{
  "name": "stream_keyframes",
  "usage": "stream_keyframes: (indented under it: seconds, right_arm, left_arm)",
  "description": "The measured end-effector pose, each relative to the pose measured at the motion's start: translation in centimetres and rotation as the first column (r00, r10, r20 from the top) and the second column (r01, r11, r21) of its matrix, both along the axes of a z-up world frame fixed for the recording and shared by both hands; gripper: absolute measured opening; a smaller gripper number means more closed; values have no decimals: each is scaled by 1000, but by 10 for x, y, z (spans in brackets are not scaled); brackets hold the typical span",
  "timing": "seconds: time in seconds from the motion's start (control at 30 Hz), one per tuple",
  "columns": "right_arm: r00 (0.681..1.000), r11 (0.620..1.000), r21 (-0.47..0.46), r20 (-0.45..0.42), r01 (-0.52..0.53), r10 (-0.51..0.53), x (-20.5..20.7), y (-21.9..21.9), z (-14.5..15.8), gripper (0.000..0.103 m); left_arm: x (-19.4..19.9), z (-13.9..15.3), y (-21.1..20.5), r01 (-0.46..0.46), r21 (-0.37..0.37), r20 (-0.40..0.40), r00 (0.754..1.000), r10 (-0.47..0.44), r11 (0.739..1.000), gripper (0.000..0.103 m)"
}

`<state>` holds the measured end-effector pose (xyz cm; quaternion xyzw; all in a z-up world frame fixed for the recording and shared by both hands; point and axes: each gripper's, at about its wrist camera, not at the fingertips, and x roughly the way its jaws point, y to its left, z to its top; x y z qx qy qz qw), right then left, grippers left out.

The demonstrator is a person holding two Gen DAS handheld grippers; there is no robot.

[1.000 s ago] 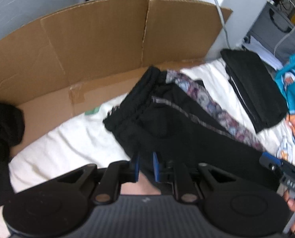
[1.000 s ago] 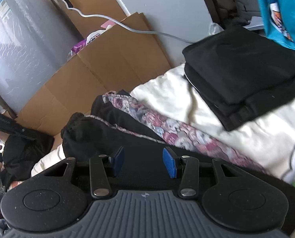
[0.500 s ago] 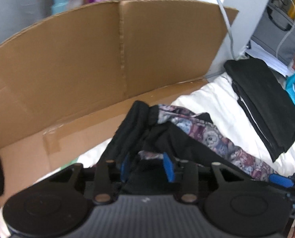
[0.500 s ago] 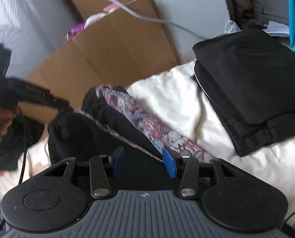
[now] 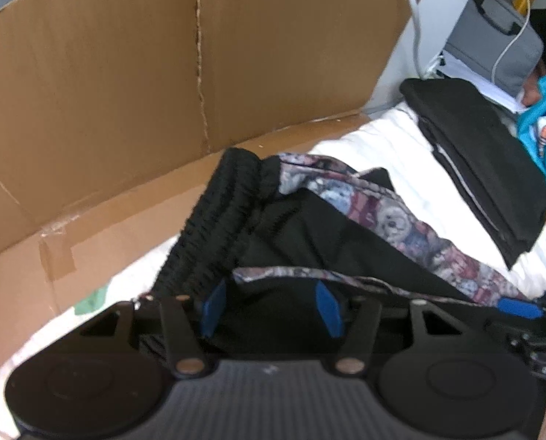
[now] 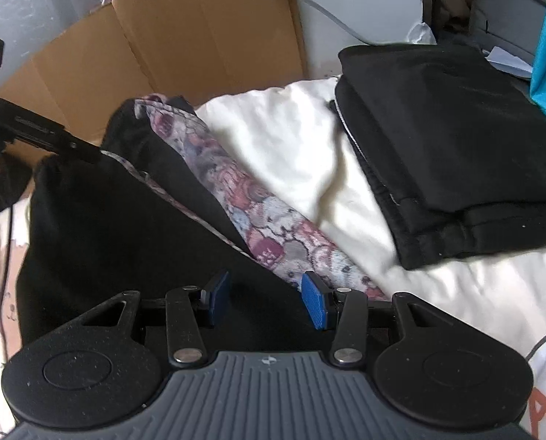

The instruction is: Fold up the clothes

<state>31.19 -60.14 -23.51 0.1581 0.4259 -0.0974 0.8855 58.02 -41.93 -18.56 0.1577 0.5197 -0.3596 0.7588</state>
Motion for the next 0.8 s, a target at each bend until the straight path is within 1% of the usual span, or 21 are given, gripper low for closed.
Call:
stream_keyframes:
  seconds: [0.07, 0.13, 0.2, 0.23, 0.27, 0.3, 0.33, 0.4, 0.43, 0.47, 0.5, 0.53, 0.63, 0.67, 0.73, 0.77, 0.8]
  right_arm:
    - [1000, 1000, 3, -7, 2, -2, -1, -1, -3, 51]
    - [1000, 1000, -12, -18, 2, -2, 0, 0, -6, 51]
    - [1000, 998, -61, -28, -14, 12, 1, 6, -8, 51]
    - [999, 995, -99, -35, -29, 26, 2, 10, -9, 50]
    - [998, 988, -148, -47, -52, 46, 2, 16, -10, 50]
    - [996, 977, -200, -61, -78, 67, 3, 21, -12, 50]
    - [994, 969, -229, -67, -96, 83, 3, 25, -13, 50]
    - [992, 961, -250, -69, -118, 104, 3, 28, -13, 49]
    - [992, 964, -235, -67, -122, 109, 3, 27, -12, 37]
    - [992, 968, -220, -65, -124, 112, 2, 25, -11, 31]
    - [991, 971, -206, -64, -125, 114, 2, 24, -9, 17]
    - [991, 973, -193, -63, -125, 115, 2, 22, -8, 7]
    - [992, 980, -161, -60, -116, 108, 0, 18, -5, 2]
    - [993, 983, -149, -57, -111, 103, -1, 17, -4, 2]
    - [995, 987, -128, -48, -93, 87, -3, 14, -2, 2]
    - [996, 990, -117, -43, -83, 78, -3, 12, -1, 2]
    - [997, 992, -107, -38, -72, 69, -4, 10, 0, 2]
  left_arm:
    - [-3, 0, 2, 17, -2, 1, 1000, -17, 1000, 58]
    - [-6, 0, 3, 39, 8, 7, 999, -39, 999, 58]
    - [-9, 0, 3, 60, 19, 16, 998, -60, 998, 57]
    - [-10, -1, 3, 67, 25, 21, 998, -67, 997, 52]
    - [-11, -3, 3, 74, 31, 29, 997, -74, 997, 45]
    - [-12, -5, 3, 73, 38, 28, 997, -74, 997, 24]
    - [-12, -7, 3, 72, 44, 27, 997, -74, 996, 8]
    - [-15, -7, 5, 91, 53, 44, 995, -93, 994, 7]
    - [-17, -7, 5, 100, 57, 53, 993, -103, 993, 5]
    - [-18, -4, 6, 101, 54, 65, 992, -104, 993, 4]
    - [-18, -1, 6, 102, 52, 77, 991, -106, 993, 4]
    - [-19, 2, 7, 103, 49, 89, 990, -107, 993, 3]
    - [-21, 12, 8, 106, 40, 125, 986, -110, 994, 3]
    - [-20, 17, 8, 93, 45, 147, 984, -99, 995, 5]
    - [-15, 23, 9, 75, 56, 166, 983, -83, 996, 11]
    - [-13, 24, 9, 67, 63, 170, 982, -77, 996, 16]
    - [-10, 21, 8, 60, 70, 167, 983, -71, 996, 31]
